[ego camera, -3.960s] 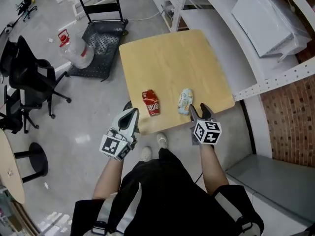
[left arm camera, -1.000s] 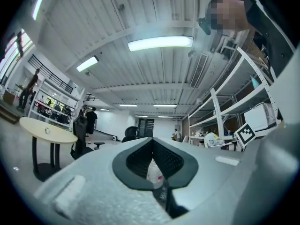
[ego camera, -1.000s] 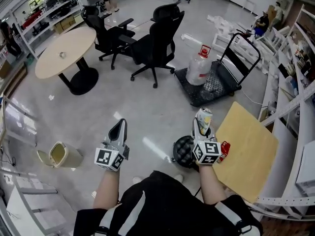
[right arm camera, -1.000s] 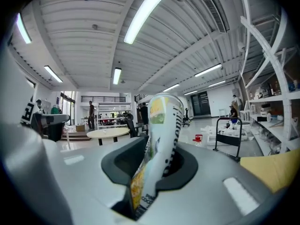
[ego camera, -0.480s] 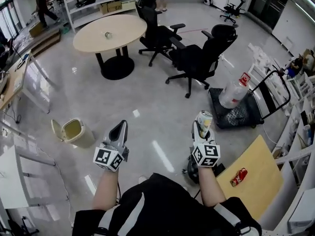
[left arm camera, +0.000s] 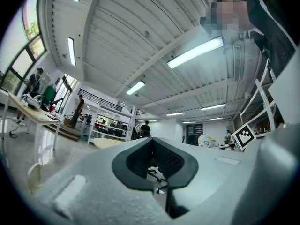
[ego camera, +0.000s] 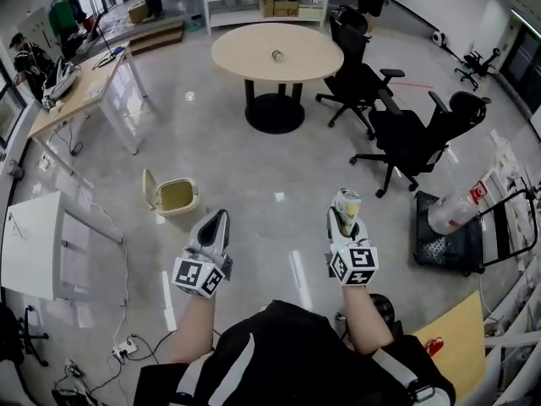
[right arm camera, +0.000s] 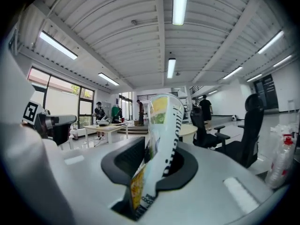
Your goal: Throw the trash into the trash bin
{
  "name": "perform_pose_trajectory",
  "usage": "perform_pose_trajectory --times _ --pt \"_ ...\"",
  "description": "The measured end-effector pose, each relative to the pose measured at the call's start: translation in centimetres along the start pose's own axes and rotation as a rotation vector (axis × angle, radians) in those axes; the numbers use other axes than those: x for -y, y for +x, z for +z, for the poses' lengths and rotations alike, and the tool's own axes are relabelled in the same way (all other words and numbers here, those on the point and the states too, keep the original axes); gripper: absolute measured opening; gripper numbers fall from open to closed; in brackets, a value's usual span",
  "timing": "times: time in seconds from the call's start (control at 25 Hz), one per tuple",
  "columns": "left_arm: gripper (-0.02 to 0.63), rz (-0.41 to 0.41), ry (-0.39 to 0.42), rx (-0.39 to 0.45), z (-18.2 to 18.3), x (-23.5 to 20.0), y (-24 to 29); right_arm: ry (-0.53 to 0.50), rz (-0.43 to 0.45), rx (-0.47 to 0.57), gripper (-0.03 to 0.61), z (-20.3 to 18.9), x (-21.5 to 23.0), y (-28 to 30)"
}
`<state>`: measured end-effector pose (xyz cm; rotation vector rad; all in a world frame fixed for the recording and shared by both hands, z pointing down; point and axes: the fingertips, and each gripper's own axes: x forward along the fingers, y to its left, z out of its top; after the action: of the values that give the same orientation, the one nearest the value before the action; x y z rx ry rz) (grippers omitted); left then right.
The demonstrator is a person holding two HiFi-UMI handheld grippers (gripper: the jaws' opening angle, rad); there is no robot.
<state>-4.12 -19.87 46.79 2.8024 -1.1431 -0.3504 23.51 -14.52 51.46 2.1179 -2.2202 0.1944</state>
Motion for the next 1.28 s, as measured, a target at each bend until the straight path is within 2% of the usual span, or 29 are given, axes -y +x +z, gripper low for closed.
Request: perform_pose_trajectory --times 0.2,0.4,0.72,0.84,1.04,1.28 --pt "0.002 0.127 0.015 0.025 1.0 -3.2 -2.8 -0.037 0.159 -0.002 0.084 0.6 -5.1 4.4" --pt "0.002 0.248 0.011 0.022 0.9 -7.1 -4.7 -0.042 0.267 -0.006 0.084 0.8 -7.9 9.2" --pt "0.003 0.393 0.100 0.054 3.2 -11.2 -1.8 -0.042 0.458 0.042 0.084 3.2 -9.4 17.9" --pt "0.003 0.446 0.110 0.051 3.0 -12.4 -1.1 -0.048 0.521 0.030 0.084 2.9 -9.8 20.3" --pt "0.002 0.527 0.101 0.050 2.0 -13.4 -1.6 -0.043 0.531 -0.010 0.084 1.7 -9.8 23.5" --pt "0.003 0.593 0.079 0.015 1.4 -17.1 -3.2 -0.046 0.544 -0.071 0.084 0.2 -13.0 27.8"
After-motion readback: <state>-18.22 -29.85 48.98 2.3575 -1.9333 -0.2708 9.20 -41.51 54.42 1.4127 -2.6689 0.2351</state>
